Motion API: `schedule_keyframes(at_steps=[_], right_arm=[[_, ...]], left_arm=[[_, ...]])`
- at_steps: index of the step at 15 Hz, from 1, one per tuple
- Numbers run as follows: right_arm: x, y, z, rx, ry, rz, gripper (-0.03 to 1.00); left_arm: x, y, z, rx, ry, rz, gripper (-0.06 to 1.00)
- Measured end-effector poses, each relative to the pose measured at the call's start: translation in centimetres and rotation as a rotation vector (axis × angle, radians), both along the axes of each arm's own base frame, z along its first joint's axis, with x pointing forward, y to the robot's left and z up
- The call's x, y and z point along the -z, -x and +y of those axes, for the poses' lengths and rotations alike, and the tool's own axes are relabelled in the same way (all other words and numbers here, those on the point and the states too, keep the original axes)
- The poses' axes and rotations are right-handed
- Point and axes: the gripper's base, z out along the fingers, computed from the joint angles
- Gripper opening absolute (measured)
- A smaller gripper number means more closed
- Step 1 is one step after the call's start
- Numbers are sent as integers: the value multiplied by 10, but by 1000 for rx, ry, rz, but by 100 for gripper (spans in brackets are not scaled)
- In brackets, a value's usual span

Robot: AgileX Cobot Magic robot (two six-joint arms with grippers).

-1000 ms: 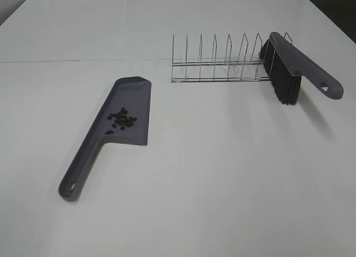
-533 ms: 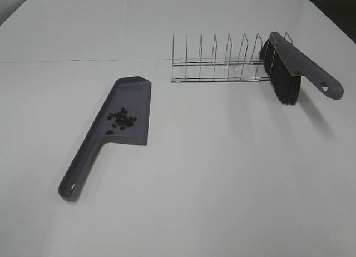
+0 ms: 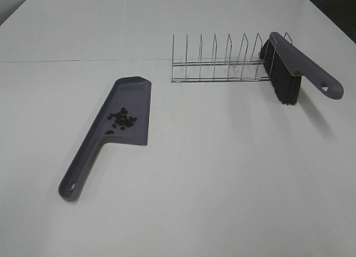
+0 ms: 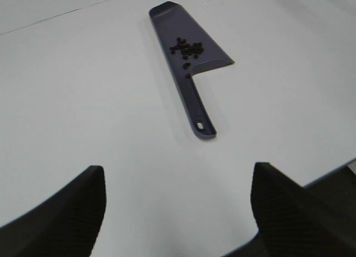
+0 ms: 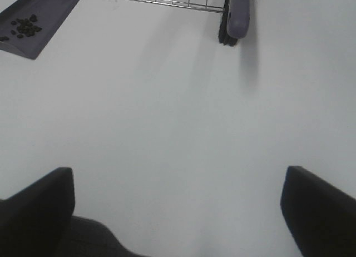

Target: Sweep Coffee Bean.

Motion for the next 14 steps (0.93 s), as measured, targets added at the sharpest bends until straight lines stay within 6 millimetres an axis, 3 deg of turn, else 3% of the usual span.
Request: schedule_keyframes(at_steps=[5, 11, 14], right_arm=[[0, 0, 0, 12, -6, -5, 86], [-2, 21, 1, 68, -30, -152, 86], [-2, 21, 2, 63, -39, -156, 86]], left_arm=[[0, 13, 3, -238, 19, -100, 68], [0, 14, 3, -251, 19, -104, 68], [0, 14, 3, -251, 19, -106, 68]])
